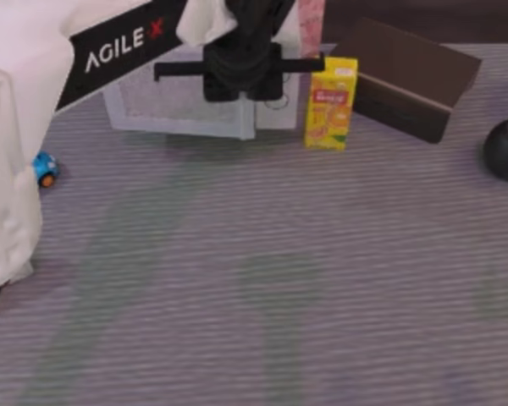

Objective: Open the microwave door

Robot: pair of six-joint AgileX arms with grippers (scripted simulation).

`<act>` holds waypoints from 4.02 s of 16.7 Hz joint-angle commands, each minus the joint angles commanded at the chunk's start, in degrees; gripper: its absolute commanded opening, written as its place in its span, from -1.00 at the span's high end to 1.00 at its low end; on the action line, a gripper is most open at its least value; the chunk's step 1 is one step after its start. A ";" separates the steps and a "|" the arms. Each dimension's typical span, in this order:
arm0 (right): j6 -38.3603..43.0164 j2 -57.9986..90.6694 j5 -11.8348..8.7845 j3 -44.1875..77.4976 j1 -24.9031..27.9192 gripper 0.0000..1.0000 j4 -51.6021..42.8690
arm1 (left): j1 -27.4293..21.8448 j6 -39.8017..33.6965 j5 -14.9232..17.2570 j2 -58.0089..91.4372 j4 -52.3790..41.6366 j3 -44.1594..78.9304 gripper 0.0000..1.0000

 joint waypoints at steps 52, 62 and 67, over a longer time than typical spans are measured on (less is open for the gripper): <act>0.00 0.00 0.00 0.00 0.00 -1.00 0.00 | 1.23 11.85 5.83 -11.40 9.55 -18.15 1.00; 0.00 0.00 0.00 0.00 0.00 -1.00 0.00 | 1.23 11.85 5.83 -11.40 9.55 -18.15 1.00; 0.00 0.00 0.00 0.00 0.00 -1.00 0.00 | 1.23 11.85 5.83 -11.40 9.55 -18.15 1.00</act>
